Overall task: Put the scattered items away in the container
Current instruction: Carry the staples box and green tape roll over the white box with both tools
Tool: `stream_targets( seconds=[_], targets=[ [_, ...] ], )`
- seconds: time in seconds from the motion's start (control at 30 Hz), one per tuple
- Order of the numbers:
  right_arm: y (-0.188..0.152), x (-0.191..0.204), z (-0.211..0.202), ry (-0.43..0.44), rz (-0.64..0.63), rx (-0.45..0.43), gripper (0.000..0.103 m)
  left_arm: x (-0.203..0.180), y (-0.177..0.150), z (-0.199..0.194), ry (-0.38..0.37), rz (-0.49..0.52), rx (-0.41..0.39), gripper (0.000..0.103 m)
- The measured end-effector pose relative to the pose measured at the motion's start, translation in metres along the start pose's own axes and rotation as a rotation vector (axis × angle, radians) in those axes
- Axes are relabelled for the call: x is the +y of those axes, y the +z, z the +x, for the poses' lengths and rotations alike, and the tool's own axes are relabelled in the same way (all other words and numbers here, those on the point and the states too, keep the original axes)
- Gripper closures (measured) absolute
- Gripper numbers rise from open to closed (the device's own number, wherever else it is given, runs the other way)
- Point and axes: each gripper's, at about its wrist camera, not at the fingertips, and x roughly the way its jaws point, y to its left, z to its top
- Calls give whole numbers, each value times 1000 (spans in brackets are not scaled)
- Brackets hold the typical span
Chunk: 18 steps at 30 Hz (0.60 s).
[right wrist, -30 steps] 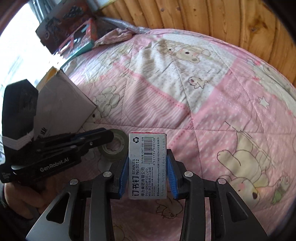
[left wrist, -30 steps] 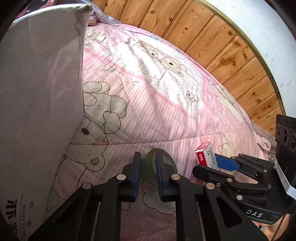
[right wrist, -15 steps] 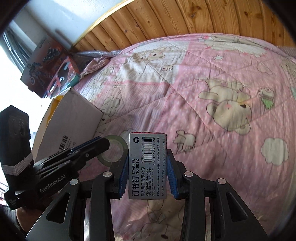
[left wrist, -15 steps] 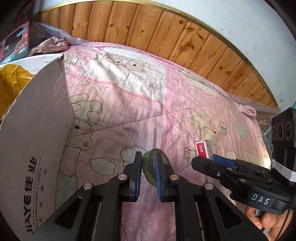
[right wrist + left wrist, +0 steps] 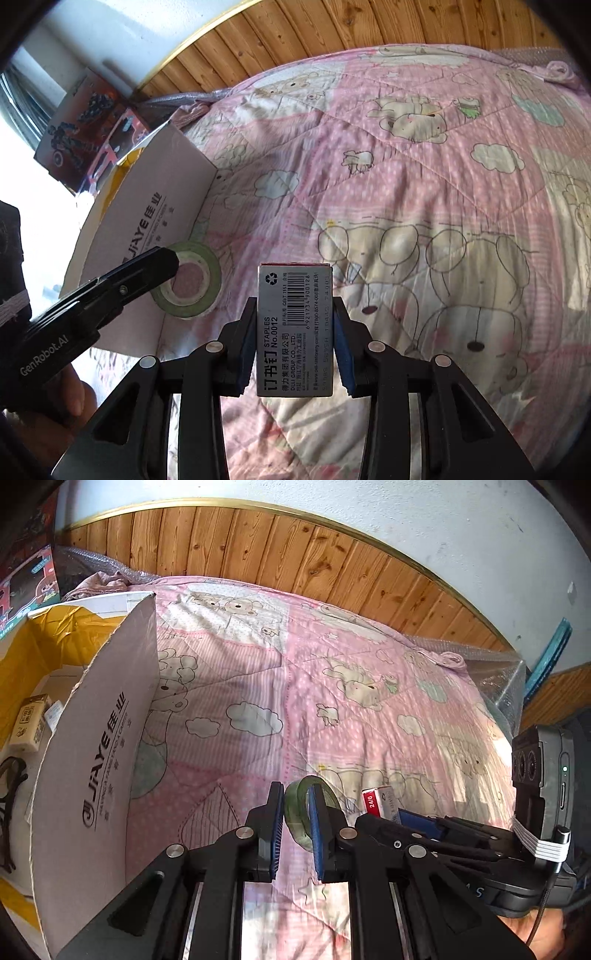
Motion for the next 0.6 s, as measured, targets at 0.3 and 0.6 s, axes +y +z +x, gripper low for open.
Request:
stream_targets(
  seconds=[0.3,0.6],
  targets=[
    [-52,26,-36,-53,-6,-48,64,-9,-36,-50,-38,41,-22,89],
    [-84,60,-64,-81,-50,-81,64,-2,-64,-93,-74,26,-63,89]
  ],
)
